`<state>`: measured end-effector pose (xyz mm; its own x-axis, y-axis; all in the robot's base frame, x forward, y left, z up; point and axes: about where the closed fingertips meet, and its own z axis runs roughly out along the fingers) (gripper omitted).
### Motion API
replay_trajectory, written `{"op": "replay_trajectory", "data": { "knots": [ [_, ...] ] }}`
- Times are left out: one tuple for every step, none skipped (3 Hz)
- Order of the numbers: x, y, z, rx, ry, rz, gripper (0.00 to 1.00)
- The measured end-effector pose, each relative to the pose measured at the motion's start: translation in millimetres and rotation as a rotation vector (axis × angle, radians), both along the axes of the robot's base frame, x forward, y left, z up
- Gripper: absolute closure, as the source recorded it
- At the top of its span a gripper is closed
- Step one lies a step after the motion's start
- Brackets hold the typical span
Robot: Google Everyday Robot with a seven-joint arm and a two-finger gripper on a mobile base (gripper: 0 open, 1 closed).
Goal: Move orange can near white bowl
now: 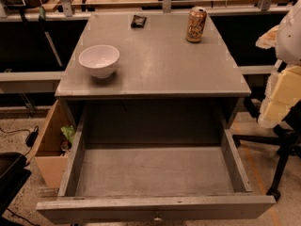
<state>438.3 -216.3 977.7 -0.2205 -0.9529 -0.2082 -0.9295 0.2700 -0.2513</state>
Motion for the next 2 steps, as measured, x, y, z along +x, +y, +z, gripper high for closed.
{"op": "replay_trajectory", "data": {
  "knots": [
    [0.0, 0.0, 0.0, 0.000, 0.000, 0.000, 0.00],
    [8.3, -9.1, -2.1, 0.045, -0.028, -0.060, 0.00]
  ]
}}
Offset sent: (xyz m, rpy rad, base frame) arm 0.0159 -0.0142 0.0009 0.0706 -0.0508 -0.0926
